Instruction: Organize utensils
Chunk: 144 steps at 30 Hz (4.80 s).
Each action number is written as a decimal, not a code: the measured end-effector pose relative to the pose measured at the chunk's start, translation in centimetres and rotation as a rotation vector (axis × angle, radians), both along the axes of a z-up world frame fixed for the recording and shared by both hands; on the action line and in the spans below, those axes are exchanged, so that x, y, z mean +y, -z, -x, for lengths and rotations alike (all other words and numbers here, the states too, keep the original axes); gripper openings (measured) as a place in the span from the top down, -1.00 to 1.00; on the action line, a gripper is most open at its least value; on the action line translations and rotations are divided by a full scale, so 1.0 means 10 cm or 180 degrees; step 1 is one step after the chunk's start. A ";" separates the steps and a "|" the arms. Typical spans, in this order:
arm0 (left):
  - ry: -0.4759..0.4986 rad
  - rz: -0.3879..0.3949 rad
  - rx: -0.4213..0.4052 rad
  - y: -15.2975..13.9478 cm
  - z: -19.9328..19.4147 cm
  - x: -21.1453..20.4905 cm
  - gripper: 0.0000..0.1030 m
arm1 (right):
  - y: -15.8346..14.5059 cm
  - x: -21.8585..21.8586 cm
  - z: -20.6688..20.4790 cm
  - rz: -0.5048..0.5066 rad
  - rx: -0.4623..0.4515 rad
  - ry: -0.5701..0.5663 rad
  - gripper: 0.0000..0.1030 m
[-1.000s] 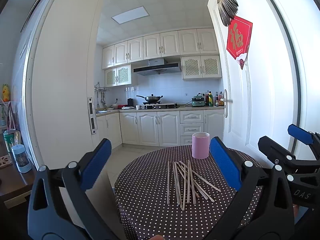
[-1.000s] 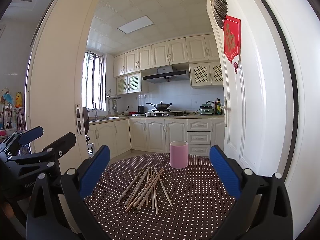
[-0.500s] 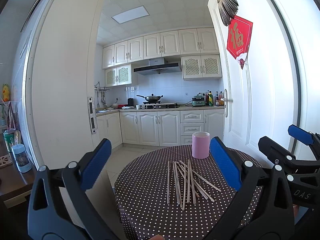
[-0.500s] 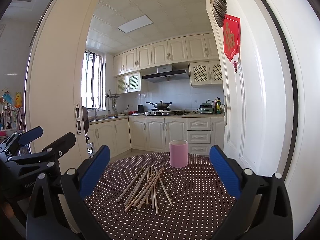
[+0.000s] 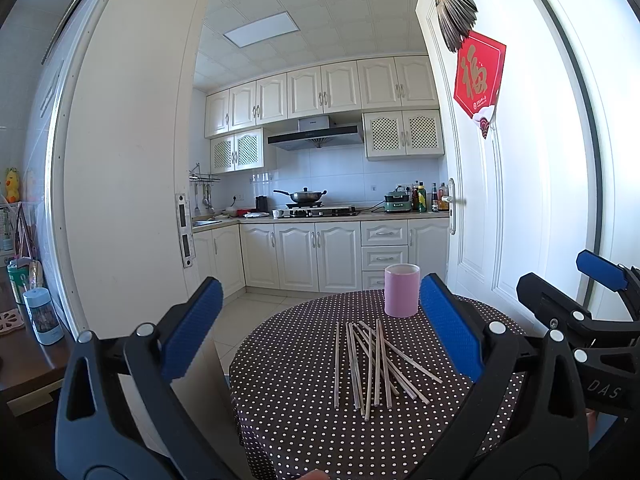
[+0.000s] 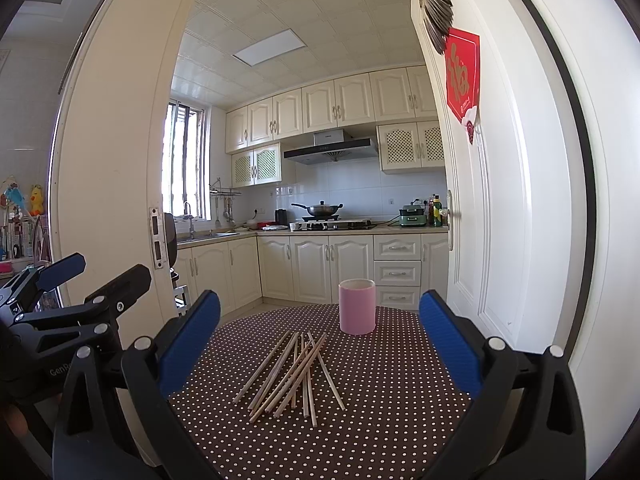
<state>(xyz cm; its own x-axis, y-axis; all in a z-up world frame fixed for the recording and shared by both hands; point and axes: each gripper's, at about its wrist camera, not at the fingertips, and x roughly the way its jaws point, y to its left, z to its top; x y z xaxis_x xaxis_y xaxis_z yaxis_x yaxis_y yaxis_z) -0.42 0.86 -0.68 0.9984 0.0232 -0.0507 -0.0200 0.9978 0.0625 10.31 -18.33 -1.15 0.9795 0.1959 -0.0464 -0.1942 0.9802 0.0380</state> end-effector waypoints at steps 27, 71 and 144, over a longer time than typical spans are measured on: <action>-0.0008 0.0010 0.0017 0.01 -0.02 0.01 -0.88 | 0.01 -0.04 -0.01 -0.0009 0.0024 -0.0003 -0.86; 0.0209 -0.0050 0.0922 0.25 -0.96 0.09 -0.88 | 0.23 0.09 -0.92 0.0135 0.0734 -0.0213 -0.86; 0.0608 0.0257 0.2951 0.80 -4.14 0.25 0.89 | 0.50 0.11 -3.41 0.0665 0.2717 -0.0881 0.90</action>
